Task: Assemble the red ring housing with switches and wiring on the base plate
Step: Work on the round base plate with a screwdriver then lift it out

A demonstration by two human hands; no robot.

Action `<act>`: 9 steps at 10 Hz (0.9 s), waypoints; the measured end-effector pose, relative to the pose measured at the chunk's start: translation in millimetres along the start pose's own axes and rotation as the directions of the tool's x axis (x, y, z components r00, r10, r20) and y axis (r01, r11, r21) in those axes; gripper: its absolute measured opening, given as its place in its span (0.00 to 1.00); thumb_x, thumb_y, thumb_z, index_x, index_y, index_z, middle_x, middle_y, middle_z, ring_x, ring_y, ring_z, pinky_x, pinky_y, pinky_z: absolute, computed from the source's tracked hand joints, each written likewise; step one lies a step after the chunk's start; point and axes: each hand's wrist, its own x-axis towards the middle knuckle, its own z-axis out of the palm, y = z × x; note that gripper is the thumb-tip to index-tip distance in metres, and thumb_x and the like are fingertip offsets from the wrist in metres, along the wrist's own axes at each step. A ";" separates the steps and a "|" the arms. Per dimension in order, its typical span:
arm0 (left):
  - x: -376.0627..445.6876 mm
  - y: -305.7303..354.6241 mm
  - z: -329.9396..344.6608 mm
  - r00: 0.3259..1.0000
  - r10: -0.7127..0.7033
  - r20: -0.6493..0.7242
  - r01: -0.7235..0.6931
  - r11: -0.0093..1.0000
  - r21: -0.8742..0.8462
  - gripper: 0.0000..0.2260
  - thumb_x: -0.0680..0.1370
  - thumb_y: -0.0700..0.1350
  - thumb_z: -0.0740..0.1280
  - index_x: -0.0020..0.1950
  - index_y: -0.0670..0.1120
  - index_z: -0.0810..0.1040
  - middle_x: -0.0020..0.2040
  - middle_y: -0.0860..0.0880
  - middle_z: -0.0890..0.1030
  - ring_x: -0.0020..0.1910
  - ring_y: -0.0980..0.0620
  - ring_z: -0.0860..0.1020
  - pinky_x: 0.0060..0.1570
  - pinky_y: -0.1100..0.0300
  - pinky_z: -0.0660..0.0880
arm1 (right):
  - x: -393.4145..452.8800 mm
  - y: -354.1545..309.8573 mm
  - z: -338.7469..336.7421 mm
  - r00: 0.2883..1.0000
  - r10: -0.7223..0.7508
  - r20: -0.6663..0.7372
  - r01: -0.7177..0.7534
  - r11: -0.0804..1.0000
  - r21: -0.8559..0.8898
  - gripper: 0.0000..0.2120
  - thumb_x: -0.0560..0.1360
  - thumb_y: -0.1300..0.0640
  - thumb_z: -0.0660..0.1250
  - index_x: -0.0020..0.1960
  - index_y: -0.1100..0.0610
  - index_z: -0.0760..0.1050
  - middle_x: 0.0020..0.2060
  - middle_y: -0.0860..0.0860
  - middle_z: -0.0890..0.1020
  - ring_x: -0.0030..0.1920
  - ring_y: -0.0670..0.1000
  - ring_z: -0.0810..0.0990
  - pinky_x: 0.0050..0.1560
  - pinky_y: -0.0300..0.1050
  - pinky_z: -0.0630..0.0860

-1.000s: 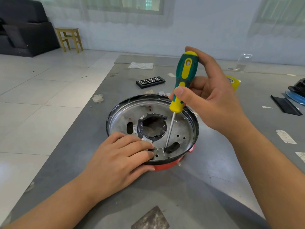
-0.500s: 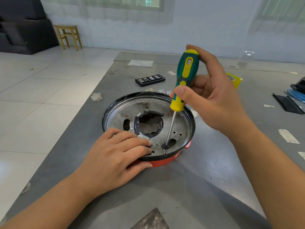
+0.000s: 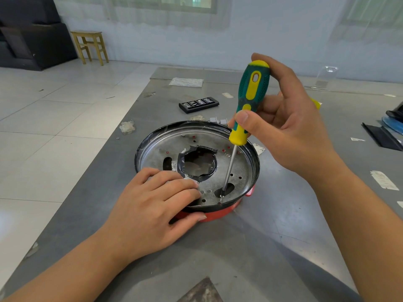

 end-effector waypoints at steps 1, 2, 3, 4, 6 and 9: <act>-0.6 0.2 -0.2 1.000 0.000 0.003 0.000 1.000 0.000 0.16 0.82 0.61 0.68 0.56 0.50 0.87 0.59 0.55 0.86 0.58 0.49 0.84 0.54 0.47 0.78 | -0.3 0.6 0.0 1.000 0.001 0.004 -0.001 1.000 0.000 0.35 0.76 0.53 0.73 0.78 0.45 0.61 0.46 0.53 0.87 0.47 0.59 0.88 0.52 0.60 0.84; -0.3 0.4 -0.6 1.000 0.000 0.005 0.000 1.000 0.001 0.16 0.82 0.61 0.68 0.56 0.50 0.87 0.59 0.55 0.86 0.58 0.49 0.84 0.53 0.47 0.78 | -0.6 0.1 0.8 1.000 0.003 0.008 -0.003 1.000 -0.002 0.35 0.76 0.54 0.73 0.78 0.44 0.61 0.46 0.53 0.87 0.47 0.60 0.88 0.53 0.60 0.84; 0.1 0.6 -0.8 1.000 0.001 0.009 -0.001 1.000 0.001 0.16 0.82 0.61 0.68 0.56 0.50 0.87 0.59 0.55 0.86 0.58 0.49 0.84 0.54 0.47 0.78 | -0.9 -1.4 1.6 1.000 0.013 0.012 -0.013 1.000 0.000 0.35 0.76 0.53 0.73 0.78 0.43 0.61 0.46 0.54 0.87 0.48 0.60 0.88 0.52 0.62 0.84; 0.3 0.9 -1.1 1.000 0.000 0.012 0.000 1.000 0.004 0.16 0.82 0.61 0.68 0.56 0.50 0.87 0.59 0.55 0.86 0.58 0.49 0.84 0.54 0.47 0.78 | -1.6 -3.1 3.2 1.000 0.024 0.019 -0.024 1.000 0.007 0.34 0.75 0.53 0.73 0.77 0.41 0.62 0.46 0.54 0.87 0.48 0.60 0.88 0.51 0.62 0.84; 0.3 1.3 -1.2 1.000 0.000 0.001 0.000 1.000 0.006 0.15 0.82 0.60 0.69 0.55 0.50 0.87 0.58 0.55 0.86 0.57 0.49 0.84 0.52 0.47 0.79 | -2.5 -4.5 3.1 0.999 0.018 0.030 -0.017 1.000 -0.018 0.35 0.75 0.52 0.73 0.77 0.41 0.61 0.47 0.53 0.87 0.48 0.58 0.88 0.52 0.58 0.85; 0.4 1.6 -1.7 1.000 0.006 0.022 -0.005 1.000 -0.017 0.15 0.82 0.60 0.69 0.54 0.50 0.87 0.60 0.55 0.86 0.59 0.52 0.84 0.53 0.49 0.79 | -1.4 -5.5 2.3 0.997 -0.020 0.076 0.026 0.997 -0.079 0.34 0.74 0.49 0.75 0.74 0.41 0.62 0.47 0.52 0.87 0.46 0.58 0.88 0.49 0.59 0.85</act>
